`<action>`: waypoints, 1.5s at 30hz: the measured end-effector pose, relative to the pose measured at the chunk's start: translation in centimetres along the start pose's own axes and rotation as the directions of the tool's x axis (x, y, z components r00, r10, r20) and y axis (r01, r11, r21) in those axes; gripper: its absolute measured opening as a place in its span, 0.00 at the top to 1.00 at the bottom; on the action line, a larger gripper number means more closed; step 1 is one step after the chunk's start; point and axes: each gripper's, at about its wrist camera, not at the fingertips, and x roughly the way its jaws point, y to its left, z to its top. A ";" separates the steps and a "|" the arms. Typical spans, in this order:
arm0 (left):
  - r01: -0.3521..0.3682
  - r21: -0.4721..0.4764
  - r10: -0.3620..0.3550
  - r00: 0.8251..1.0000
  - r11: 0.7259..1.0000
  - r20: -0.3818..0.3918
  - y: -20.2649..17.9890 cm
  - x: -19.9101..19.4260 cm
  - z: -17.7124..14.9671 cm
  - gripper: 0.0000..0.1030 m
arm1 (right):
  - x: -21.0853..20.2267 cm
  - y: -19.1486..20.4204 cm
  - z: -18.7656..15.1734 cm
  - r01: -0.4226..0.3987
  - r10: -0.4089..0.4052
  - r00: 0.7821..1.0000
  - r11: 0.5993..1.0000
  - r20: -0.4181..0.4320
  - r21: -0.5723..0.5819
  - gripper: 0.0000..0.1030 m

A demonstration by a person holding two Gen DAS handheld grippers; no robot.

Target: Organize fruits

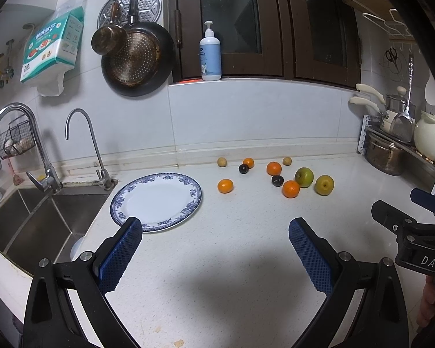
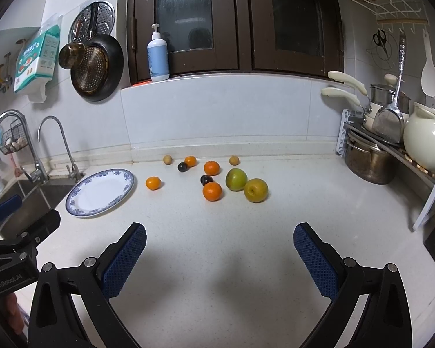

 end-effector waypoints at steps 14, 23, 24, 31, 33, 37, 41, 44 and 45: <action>0.043 -0.001 -0.043 0.999 0.999 -0.028 1.1 2.0 -0.4 0.00 | 1.3 0.7 0.3 0.005 -0.005 0.999 1.000 -0.042 -0.020 0.01; 0.109 0.037 -0.107 0.993 0.993 -0.055 2.0 5.5 1.0 0.05 | 4.2 1.9 1.0 0.008 -0.008 0.998 1.000 -0.064 -0.007 0.01; 0.114 0.040 -0.112 0.992 0.993 -0.057 2.0 5.9 1.2 0.06 | 4.5 2.1 1.2 0.010 -0.010 0.998 1.000 -0.063 -0.007 0.01; 0.151 0.119 -0.144 0.987 0.981 -0.067 2.0 10.5 2.8 0.11 | 8.2 2.9 2.7 0.032 -0.033 0.997 0.999 -0.066 -0.011 0.01; 0.175 0.131 -0.166 0.983 0.976 -0.077 2.0 11.7 3.2 0.13 | 9.5 3.0 3.2 0.024 -0.024 0.996 1.000 -0.080 -0.007 0.01; 0.224 0.151 -0.210 0.972 0.963 -0.103 2.1 14.8 3.9 0.13 | 11.8 3.3 4.0 0.032 -0.032 0.994 0.999 -0.102 -0.006 0.03; 0.269 0.161 -0.250 0.959 0.949 -0.130 2.1 17.9 4.9 0.17 | 14.5 3.6 5.0 0.026 -0.027 0.990 1.000 -0.135 -0.011 0.05; 0.306 0.164 -0.281 0.947 0.938 -0.156 2.0 20.1 5.6 0.19 | 16.2 3.9 5.4 0.036 -0.038 0.988 0.999 -0.151 -0.016 0.08; 0.314 0.162 -0.288 0.943 0.935 -0.165 2.0 20.7 5.8 0.19 | 16.7 3.9 5.6 0.040 -0.042 0.986 0.999 -0.161 -0.015 0.08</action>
